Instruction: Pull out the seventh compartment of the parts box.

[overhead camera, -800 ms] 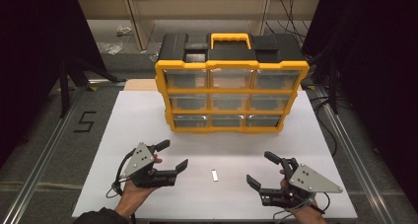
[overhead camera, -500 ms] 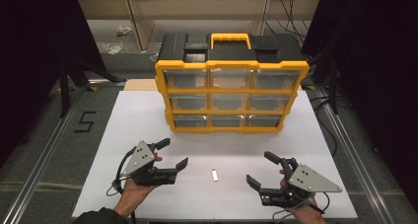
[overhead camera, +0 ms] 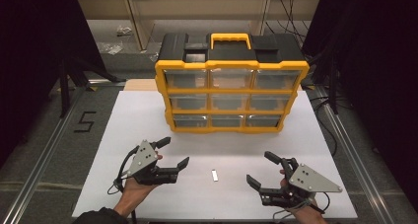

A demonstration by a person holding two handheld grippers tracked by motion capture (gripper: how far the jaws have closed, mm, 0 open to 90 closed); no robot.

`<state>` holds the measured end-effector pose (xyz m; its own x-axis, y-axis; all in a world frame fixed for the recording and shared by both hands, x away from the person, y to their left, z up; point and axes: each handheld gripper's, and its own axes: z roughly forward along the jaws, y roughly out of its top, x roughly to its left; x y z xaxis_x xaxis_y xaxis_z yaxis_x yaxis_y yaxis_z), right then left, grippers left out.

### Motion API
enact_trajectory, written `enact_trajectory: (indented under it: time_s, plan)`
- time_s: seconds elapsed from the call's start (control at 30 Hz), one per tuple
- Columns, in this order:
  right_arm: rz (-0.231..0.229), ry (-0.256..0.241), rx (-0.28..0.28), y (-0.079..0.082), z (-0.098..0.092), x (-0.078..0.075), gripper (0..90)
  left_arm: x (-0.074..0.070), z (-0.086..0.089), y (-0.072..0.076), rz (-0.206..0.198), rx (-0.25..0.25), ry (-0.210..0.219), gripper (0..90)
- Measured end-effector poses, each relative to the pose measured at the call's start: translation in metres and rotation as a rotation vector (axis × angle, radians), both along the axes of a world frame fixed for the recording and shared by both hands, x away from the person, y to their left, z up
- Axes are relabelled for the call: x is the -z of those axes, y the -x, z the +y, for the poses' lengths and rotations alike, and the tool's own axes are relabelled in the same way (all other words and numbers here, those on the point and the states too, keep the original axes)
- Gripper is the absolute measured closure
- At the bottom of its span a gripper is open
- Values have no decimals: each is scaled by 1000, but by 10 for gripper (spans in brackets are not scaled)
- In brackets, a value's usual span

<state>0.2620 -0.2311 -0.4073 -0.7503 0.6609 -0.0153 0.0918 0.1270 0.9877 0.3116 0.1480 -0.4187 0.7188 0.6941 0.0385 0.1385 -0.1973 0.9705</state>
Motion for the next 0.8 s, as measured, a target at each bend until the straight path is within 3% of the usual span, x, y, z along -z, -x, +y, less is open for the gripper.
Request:
enact_trajectory:
  time_s: [0.07,0.17,0.3,0.47,0.5,0.53,0.57,0.6,0.67,0.73,0.8]
  plan:
    - [0,-1,-1,0,0,0,158,0,-1,0,4,-1,6,150]
    - [3,-1,-5,0,0,0,158,-2,-3,-3,41,15,67,151]
    - [3,1,-5,0,1,0,158,-4,-9,-6,-25,8,-32,152]
    - [1,-1,-3,-1,0,0,157,-4,-12,-10,-46,-7,-85,155]
    - [2,-1,-4,-1,0,0,158,-3,-13,-13,-68,-19,-121,155]
    - [2,-1,-4,-1,0,0,158,-3,-13,-13,-68,-19,-121,155]
    - [4,0,-4,-1,0,0,158,-3,-14,-16,-105,-34,-169,155]
    - [4,1,-5,-1,0,0,157,-3,-14,-16,-105,-34,-169,155]
    - [2,1,-8,-1,0,0,158,-3,-16,-18,-122,-38,-212,155]
    - [4,1,-7,-1,0,-1,158,-2,-19,-21,-164,-52,-269,161]
    - [2,2,-8,-1,0,-1,158,-2,-20,-22,-177,-60,-287,171]
